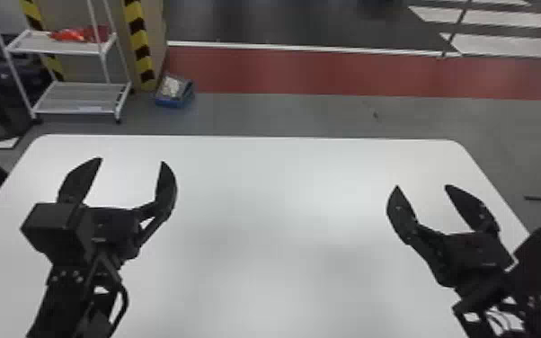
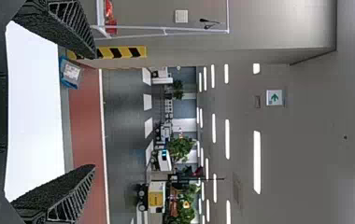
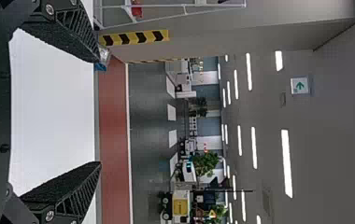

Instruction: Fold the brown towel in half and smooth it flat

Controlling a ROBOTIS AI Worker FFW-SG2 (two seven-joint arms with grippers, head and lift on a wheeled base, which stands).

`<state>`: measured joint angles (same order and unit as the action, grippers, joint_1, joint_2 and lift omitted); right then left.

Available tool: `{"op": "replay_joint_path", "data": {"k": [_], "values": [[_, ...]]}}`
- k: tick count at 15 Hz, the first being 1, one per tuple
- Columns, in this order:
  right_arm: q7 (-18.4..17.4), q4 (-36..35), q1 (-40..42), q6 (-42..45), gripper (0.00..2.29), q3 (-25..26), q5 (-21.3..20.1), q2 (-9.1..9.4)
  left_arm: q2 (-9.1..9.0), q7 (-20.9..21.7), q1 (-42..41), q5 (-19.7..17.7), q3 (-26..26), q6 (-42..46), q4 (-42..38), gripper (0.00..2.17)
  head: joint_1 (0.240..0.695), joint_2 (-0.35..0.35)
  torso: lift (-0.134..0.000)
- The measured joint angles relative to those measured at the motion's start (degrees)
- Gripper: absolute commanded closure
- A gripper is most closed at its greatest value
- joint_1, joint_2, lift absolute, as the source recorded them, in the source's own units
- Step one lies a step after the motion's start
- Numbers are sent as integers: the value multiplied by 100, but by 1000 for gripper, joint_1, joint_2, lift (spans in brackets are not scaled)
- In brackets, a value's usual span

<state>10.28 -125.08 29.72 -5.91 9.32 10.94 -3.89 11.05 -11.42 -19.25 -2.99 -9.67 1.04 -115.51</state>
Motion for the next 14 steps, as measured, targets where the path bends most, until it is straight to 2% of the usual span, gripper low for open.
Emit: {"op": "replay_joint_path", "data": {"k": [7, 14], "values": [[-16, 8, 48, 191, 110, -21, -80, -7, -3, 9, -1, 0, -55, 6, -9, 39, 695, -97, -117], [-194, 2, 60, 156, 110, -54, -74, -7, -3, 34, -9, 0, -87, 6, -15, 39, 695, -108, -117]]}}
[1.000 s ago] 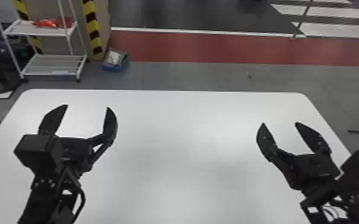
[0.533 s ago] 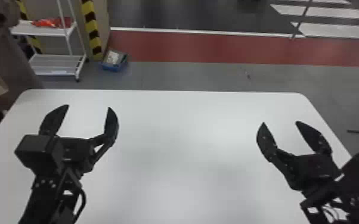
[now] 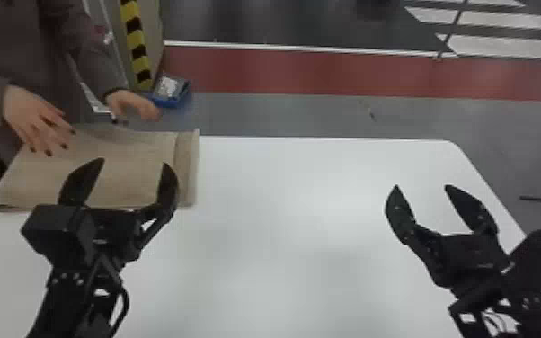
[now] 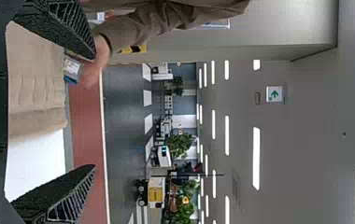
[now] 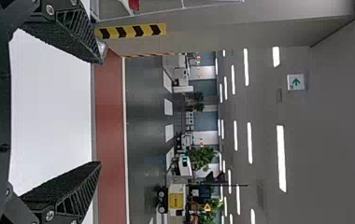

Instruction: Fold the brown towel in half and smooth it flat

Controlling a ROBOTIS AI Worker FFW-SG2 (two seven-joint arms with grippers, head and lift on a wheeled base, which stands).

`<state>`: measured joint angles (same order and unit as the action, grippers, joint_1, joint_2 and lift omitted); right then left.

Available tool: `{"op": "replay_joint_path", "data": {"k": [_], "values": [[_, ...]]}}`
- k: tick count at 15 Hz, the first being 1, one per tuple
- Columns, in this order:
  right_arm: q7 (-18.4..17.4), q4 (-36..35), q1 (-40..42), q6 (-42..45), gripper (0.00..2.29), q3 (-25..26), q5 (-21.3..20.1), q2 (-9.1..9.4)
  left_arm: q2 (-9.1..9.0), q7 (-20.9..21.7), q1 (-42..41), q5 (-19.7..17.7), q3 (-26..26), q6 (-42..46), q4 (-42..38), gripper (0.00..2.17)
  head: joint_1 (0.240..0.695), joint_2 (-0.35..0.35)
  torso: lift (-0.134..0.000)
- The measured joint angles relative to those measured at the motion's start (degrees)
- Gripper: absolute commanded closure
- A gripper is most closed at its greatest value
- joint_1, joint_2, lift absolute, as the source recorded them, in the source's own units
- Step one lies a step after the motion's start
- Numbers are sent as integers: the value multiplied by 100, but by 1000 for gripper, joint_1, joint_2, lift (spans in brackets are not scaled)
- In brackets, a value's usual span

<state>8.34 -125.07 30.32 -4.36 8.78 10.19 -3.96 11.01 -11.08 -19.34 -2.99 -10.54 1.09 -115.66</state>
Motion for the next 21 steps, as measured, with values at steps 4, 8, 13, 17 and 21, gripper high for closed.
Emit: {"op": "replay_joint_path", "data": {"k": [4, 8, 13, 17, 21], "values": [[0, 11, -9, -17, 110, -2, -6, -6, -1, -8, 0, 0, -9, 0, 6, 39, 695, -108, -117], [2, 26, -10, -9, 110, 1, -4, -4, -2, -8, 0, 0, -9, 10, 30, 39, 695, -108, -117], [9, 49, -1, 28, 110, 1, 9, -2, -3, -15, -3, 6, -31, 18, 42, 39, 695, -110, -117], [18, 53, 19, 95, 110, -12, 17, -2, -3, -38, -35, 29, -35, 32, 28, 39, 695, -109, -117], [18, 40, 66, 189, 110, -47, 16, -1, -3, -43, -60, 44, -35, 81, 26, 39, 695, -106, -117]]}}
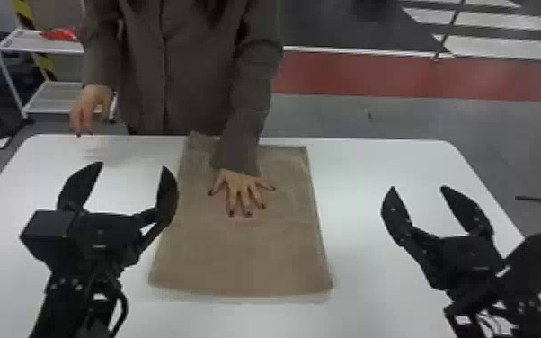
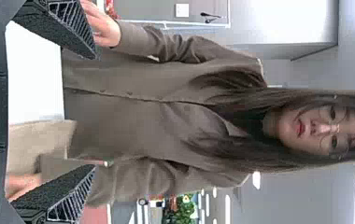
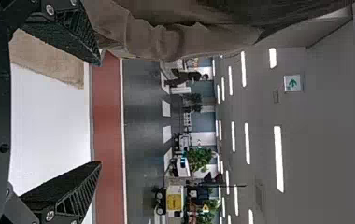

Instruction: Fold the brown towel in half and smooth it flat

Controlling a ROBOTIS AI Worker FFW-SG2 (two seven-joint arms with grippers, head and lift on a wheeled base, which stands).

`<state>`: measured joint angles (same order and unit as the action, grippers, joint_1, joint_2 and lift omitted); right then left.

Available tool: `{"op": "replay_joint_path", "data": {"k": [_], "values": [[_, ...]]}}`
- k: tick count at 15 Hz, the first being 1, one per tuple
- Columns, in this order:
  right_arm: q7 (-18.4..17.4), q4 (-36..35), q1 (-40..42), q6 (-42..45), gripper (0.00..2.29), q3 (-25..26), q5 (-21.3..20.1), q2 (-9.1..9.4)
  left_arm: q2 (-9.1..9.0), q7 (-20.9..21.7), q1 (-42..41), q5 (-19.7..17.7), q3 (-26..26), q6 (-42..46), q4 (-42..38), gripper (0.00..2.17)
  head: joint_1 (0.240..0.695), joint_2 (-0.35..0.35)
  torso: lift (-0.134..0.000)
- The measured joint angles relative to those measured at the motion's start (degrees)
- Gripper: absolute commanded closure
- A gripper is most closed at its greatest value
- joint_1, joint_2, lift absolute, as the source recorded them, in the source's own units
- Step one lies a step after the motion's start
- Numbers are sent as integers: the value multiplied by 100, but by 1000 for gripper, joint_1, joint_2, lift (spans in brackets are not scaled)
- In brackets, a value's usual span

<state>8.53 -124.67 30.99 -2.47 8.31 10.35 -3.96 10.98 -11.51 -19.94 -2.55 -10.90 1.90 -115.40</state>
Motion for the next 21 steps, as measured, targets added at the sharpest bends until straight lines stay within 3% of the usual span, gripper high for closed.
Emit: {"op": "replay_joint_path", "data": {"k": [21], "values": [[0, 44, 7, 4, 110, 4, -33, -17, -26, 83, 87, -17, -1, 20, 247, 87, 695, -107, -117]]}}
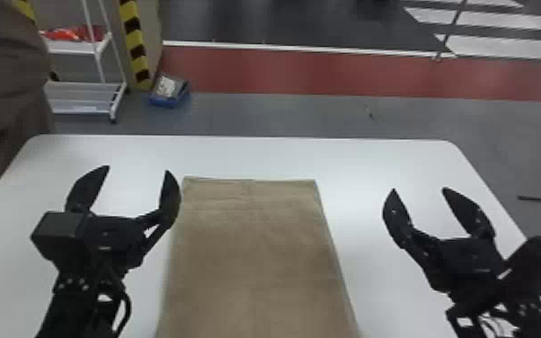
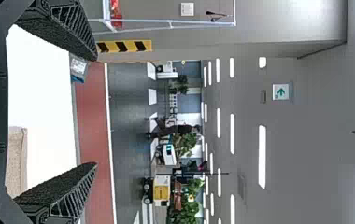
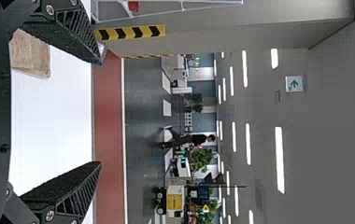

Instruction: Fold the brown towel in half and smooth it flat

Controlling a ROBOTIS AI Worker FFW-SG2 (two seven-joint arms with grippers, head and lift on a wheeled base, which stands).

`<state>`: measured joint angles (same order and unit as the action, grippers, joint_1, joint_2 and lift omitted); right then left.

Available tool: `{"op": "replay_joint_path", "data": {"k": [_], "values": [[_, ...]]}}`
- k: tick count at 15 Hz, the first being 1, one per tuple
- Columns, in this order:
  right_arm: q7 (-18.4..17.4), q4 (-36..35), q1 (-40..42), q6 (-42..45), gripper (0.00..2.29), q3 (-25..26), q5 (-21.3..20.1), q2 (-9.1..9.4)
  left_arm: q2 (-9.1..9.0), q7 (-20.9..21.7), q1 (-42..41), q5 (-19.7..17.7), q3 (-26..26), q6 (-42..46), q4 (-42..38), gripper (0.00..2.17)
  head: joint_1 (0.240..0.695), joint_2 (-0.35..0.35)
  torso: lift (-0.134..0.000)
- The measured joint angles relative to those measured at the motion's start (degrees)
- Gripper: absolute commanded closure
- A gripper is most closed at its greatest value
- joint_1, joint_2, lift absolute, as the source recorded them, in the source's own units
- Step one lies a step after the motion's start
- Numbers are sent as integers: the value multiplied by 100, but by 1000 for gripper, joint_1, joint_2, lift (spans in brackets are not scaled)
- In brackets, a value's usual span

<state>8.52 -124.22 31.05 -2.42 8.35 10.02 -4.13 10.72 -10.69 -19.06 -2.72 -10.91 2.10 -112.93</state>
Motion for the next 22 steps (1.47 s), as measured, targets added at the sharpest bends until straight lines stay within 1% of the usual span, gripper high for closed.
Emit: {"op": "replay_joint_path", "data": {"k": [3, 6, 10, 13, 15, 19, 21, 22], "values": [[0, 109, -38, 0, 110, 8, -3, -5, -15, 9, 90, -4, -27, 5, 167, 90, 695, -111, -117], [24, 285, -90, 3, 110, 15, 1, -14, -35, 128, 204, -63, -33, 2, 373, 157, 695, -115, -117], [87, 673, -270, 17, 110, -22, -37, -48, -120, 404, 646, -227, -44, -126, 1064, 218, 695, -118, -117], [105, 916, -422, 24, 110, -150, -98, -95, -185, 802, 1053, -312, -51, -408, 1722, 218, 695, -115, -117], [106, 1044, -550, 22, 110, -281, -129, -153, -200, 900, 1222, -366, -46, -606, 2012, 319, 695, -104, -117], [106, 1241, -725, 22, 110, -516, -183, -253, -215, 1063, 1442, -462, -34, -680, 2373, 323, 695, -80, -117], [106, 1342, -819, 20, 110, -628, -209, -292, -248, 1179, 1484, -487, -34, -681, 2453, 326, 695, -75, -117], [106, 1373, -856, 18, 110, -665, -216, -302, -279, 1238, 1527, -490, -35, -686, 2511, 363, 695, -75, -117]]}}
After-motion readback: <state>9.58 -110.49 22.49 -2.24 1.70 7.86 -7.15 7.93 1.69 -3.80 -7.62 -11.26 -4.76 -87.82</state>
